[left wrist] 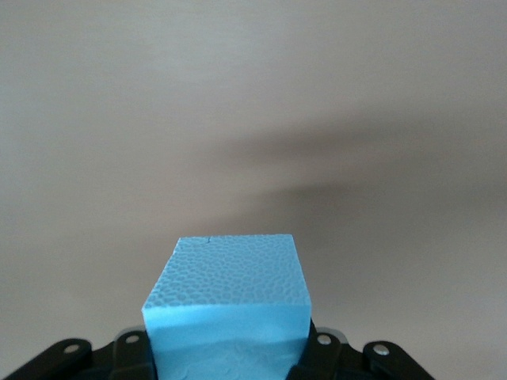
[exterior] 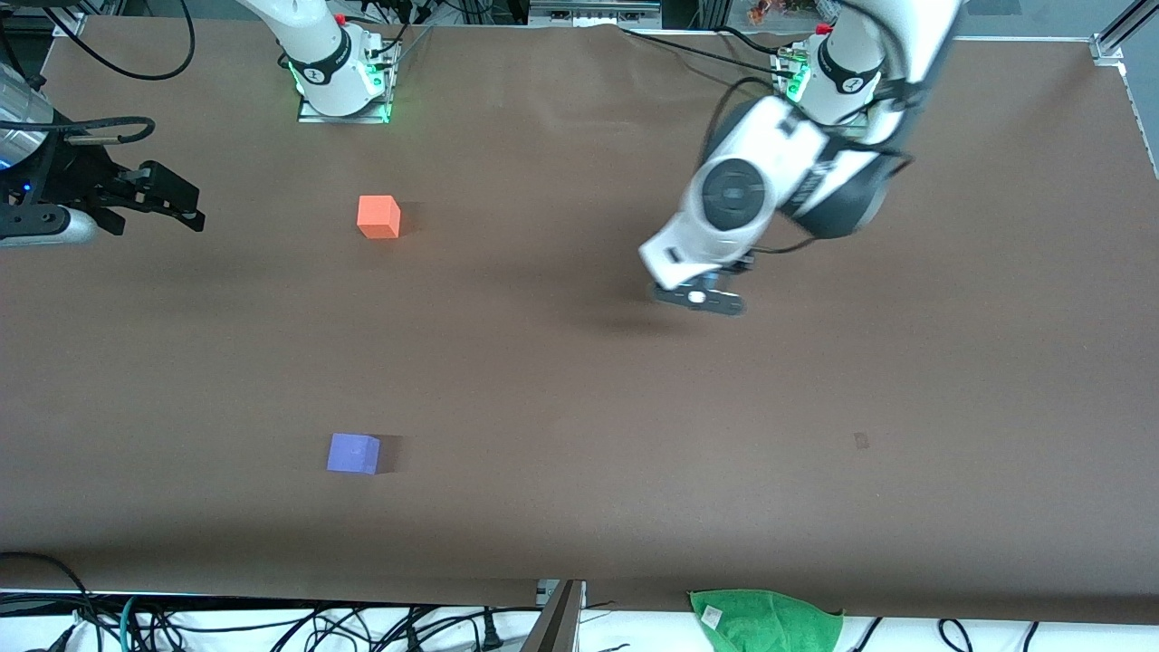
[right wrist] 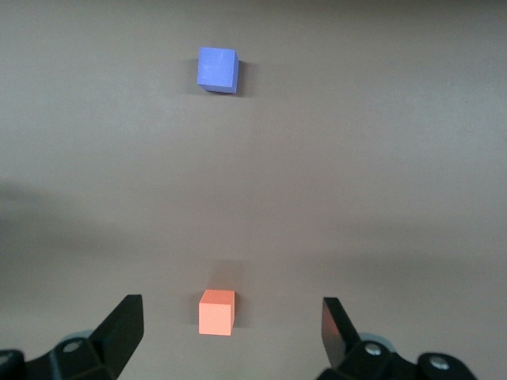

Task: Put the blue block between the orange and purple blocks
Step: 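Lift the light-blue cube with the left gripper and carry it toward the table middle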

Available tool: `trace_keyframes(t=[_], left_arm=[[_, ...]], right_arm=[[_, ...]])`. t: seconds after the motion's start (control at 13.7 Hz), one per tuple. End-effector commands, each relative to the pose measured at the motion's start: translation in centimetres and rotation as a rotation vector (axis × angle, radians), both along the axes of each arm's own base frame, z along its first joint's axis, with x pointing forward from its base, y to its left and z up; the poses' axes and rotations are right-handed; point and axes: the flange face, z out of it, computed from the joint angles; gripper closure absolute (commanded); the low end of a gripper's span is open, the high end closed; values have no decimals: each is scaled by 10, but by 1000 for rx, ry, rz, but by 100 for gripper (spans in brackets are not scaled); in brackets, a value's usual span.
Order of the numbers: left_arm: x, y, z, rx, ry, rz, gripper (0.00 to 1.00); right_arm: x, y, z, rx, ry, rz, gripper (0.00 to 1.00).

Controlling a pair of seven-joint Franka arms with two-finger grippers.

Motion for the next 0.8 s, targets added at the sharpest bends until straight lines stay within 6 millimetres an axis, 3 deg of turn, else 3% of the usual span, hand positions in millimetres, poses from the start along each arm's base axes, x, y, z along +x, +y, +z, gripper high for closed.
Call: trace_keyframes(t=[0.0, 0.15, 0.29, 0.73], left_arm=[[-2, -73, -43, -17, -20, 87, 88], [-16, -107, -75, -56, -70, 101, 88], [-24, -122, -112, -81, -93, 123, 88], [-39, -134, -149, -73, -73, 107, 67]], right_arm=[[3, -15, 6, -11, -14, -7, 1], [5, -15, 2, -12, -6, -7, 1], [4, -15, 0, -22, 2, -6, 1], [9, -14, -7, -25, 8, -18, 1]])
